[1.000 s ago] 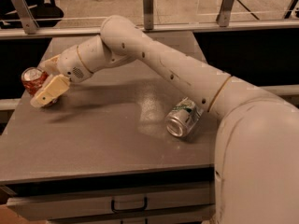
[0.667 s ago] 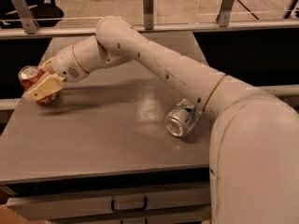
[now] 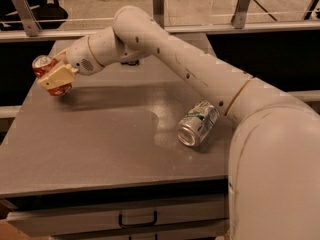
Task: Move coke can near rxbar blueberry
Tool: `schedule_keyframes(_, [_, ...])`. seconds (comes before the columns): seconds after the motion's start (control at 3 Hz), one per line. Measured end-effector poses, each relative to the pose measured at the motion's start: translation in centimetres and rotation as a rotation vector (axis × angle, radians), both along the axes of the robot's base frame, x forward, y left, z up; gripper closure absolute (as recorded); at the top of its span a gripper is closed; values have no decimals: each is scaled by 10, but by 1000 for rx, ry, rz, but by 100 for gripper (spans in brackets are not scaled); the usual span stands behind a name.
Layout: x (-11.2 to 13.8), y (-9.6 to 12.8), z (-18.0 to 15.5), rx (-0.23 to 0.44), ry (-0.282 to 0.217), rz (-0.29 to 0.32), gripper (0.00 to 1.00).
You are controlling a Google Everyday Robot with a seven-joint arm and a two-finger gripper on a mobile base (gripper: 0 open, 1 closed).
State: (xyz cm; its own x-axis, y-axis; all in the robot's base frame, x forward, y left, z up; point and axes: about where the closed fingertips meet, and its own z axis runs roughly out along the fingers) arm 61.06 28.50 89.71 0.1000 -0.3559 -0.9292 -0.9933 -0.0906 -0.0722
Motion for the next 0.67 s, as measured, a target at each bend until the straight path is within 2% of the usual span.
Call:
schedule_keyframes(0.33, [57,-56,48,23,-127,-163,100])
schedule_keyframes(0.67, [57,-56,48,23,-127,-163,100])
